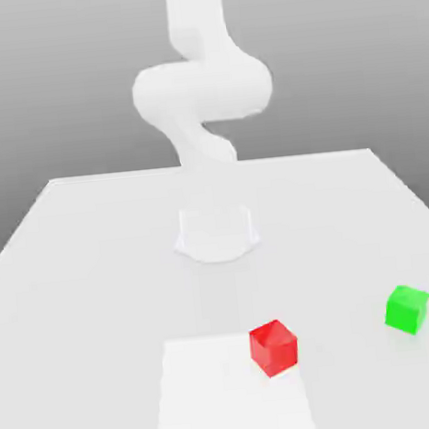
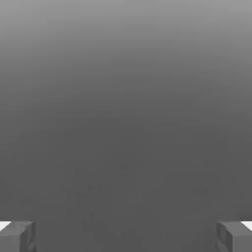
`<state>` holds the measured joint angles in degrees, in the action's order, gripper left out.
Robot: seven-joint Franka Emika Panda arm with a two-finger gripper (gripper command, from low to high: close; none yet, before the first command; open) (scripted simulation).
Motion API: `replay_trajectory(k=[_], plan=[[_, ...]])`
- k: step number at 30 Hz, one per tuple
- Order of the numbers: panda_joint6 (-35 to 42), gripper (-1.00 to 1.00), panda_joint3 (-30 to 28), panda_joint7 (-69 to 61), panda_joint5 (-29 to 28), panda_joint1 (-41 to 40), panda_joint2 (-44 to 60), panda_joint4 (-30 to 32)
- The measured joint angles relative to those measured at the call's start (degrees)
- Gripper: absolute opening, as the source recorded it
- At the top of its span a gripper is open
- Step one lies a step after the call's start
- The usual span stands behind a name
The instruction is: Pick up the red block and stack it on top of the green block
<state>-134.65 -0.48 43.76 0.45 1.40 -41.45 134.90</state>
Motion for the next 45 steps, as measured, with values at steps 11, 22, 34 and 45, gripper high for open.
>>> replay_trajectory(k=[11,22,34,45], plan=[[-14.8,0.0,-0.9,-10.3,1.7,6.5,23.1,15.5],[-31.4,0.0,0.4,-15.2,-0.6,9.0,46.9,25.6],[-36.5,-1.0,0.6,-15.1,-0.8,8.9,52.8,24.9],[-23.4,-1.0,5.8,-27.0,-0.1,14.3,40.0,24.7]])
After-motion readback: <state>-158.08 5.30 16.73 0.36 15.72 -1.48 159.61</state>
